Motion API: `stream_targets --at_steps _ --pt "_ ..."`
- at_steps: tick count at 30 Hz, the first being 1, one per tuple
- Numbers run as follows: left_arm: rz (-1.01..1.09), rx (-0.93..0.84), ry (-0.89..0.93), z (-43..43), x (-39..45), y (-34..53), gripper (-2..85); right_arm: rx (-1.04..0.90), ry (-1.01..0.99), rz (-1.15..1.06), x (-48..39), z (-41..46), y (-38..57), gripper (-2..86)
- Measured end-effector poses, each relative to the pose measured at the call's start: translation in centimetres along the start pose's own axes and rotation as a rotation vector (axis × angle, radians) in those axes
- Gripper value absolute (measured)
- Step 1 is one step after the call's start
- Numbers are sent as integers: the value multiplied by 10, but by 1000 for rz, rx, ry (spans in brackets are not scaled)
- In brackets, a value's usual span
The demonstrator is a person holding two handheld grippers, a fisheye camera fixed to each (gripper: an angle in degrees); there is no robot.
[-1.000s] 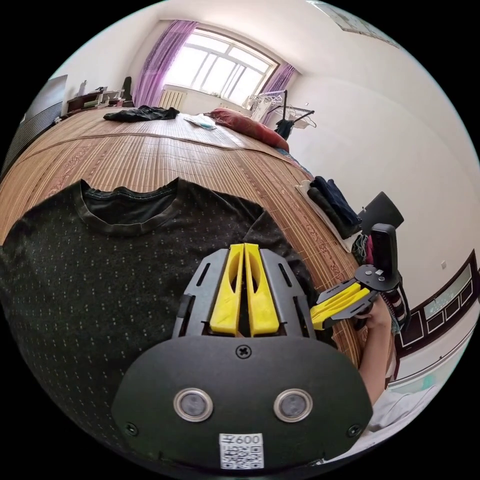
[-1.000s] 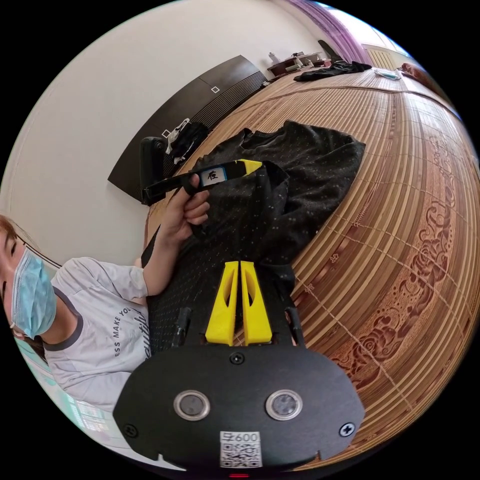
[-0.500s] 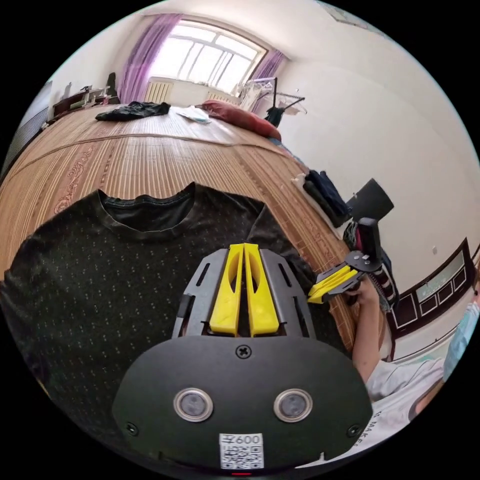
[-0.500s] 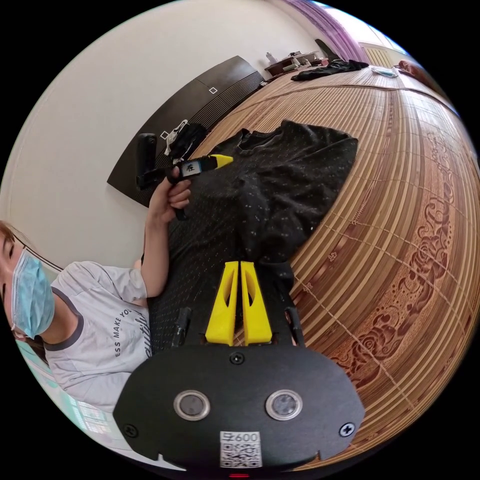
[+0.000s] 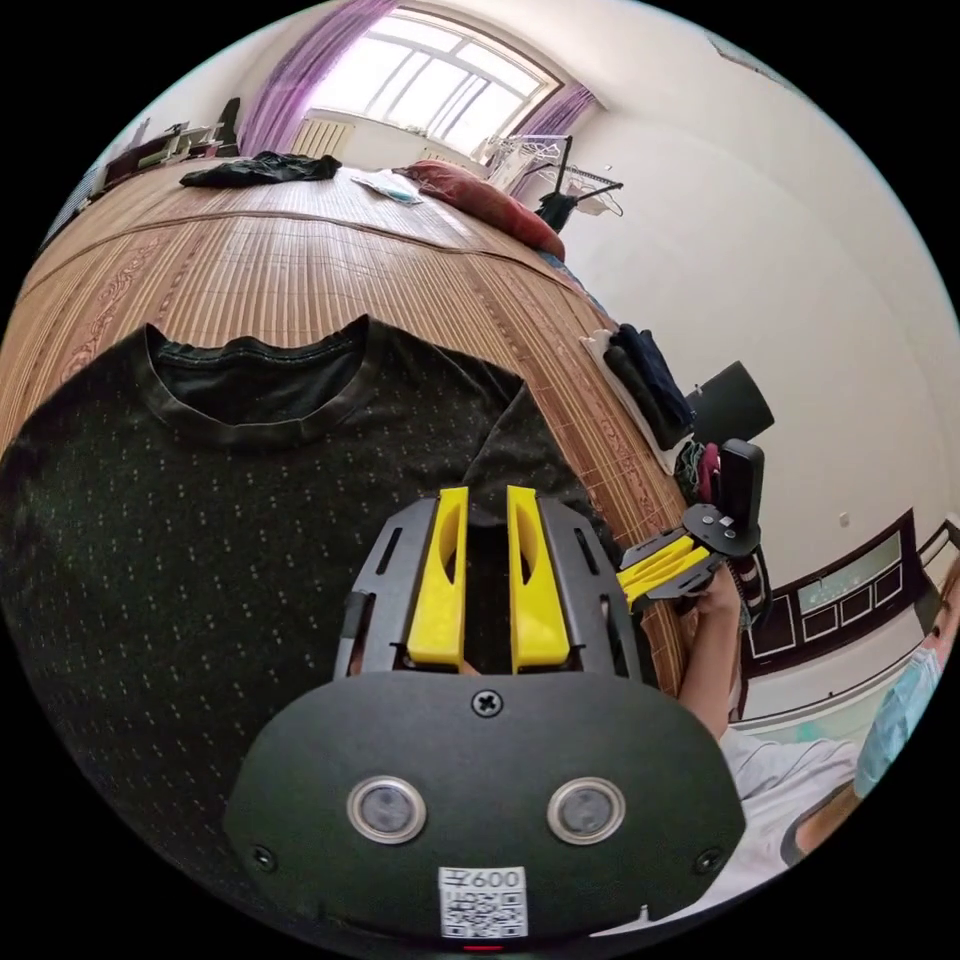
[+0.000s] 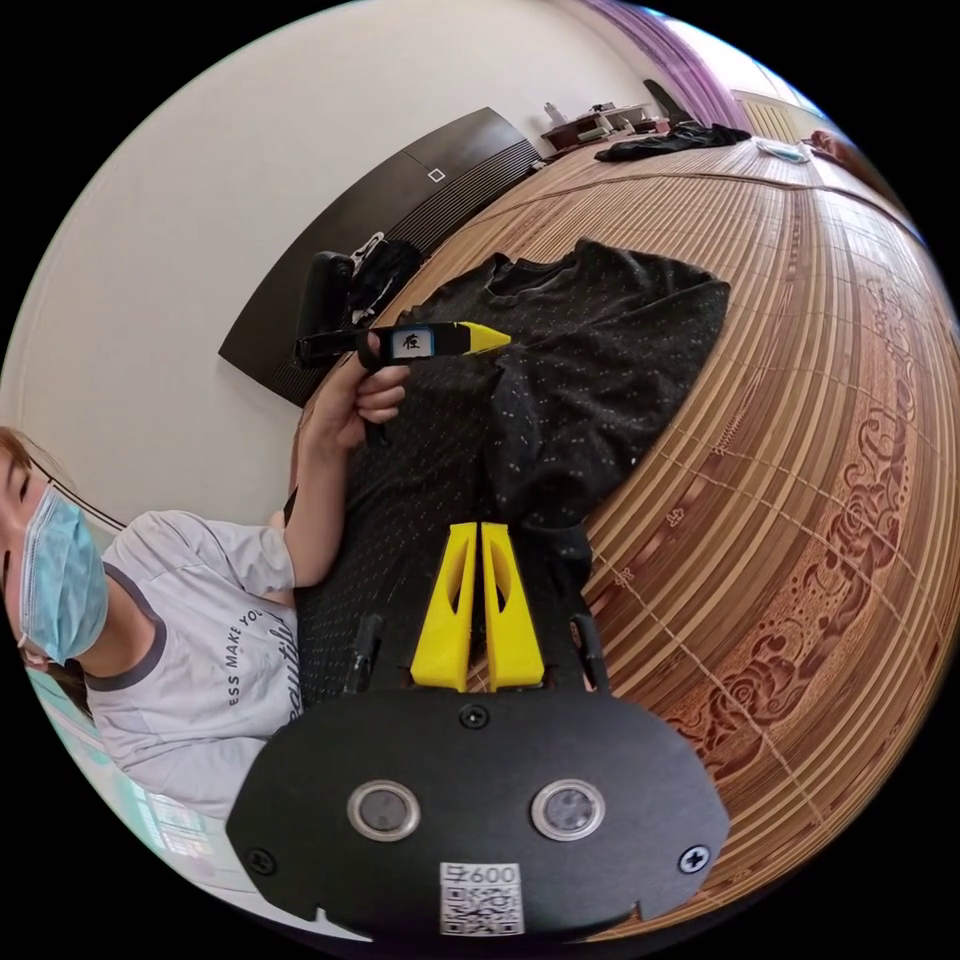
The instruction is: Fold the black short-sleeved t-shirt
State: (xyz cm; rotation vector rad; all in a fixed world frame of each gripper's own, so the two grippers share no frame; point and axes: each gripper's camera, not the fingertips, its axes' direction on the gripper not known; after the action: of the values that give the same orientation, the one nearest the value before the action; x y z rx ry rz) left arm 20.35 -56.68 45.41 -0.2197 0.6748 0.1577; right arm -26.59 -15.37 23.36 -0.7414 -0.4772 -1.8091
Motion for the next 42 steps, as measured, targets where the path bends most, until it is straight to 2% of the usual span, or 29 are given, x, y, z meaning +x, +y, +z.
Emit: stream_targets --at_steps 3,10,17,24,33,38,42 --pt "-4 -38 -138 2 -1 -2 68 -8 -1 1 3 0 3 -8" --pt "80 -74 -183 12 16 -4 35 -6 -8 9 10 -5 15 -9" --pt "67 -76 -178 12 12 -3 16 -5 -10 13 15 -7 30 -9" --pt "52 24 -48 -13 0 3 7 22 -14 3 14 -12 47 -9" --pt "-9 252 14 -44 -10 17 8 295 -197 -213 -15 -46 88 -7" --pt "-43 235 -33 -43 -15 16 14 104 -210 -185 -25 -10 83 7" --pt "-59 168 -107 -32 -13 10 34 155 -82 -167 -40 -15 93 65"
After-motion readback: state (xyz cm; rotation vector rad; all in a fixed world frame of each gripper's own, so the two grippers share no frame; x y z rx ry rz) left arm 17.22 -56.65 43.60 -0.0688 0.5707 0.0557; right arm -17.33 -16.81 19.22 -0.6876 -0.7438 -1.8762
